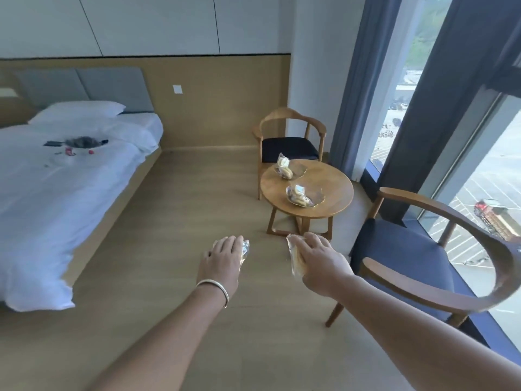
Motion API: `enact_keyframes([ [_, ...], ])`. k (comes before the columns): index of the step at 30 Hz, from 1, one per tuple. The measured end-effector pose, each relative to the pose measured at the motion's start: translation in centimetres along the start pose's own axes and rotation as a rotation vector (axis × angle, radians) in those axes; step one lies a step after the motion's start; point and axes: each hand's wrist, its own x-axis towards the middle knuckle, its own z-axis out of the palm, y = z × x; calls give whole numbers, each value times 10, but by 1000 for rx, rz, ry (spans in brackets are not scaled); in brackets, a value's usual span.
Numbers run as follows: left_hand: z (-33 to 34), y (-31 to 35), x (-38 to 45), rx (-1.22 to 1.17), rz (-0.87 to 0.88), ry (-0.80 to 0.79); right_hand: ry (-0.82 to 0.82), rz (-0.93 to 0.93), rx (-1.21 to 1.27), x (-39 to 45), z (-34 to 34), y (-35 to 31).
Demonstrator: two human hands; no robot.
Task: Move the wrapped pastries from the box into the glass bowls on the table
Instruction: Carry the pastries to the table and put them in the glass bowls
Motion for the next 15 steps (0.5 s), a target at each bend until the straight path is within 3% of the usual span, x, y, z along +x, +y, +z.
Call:
enact_keyframes([
  [9, 27, -70, 63, 0, -113, 3, -65, -99, -12, 126, 22, -36],
  [15, 44, -116, 164, 29, -166, -13, -51, -143, 28, 245, 39, -39],
])
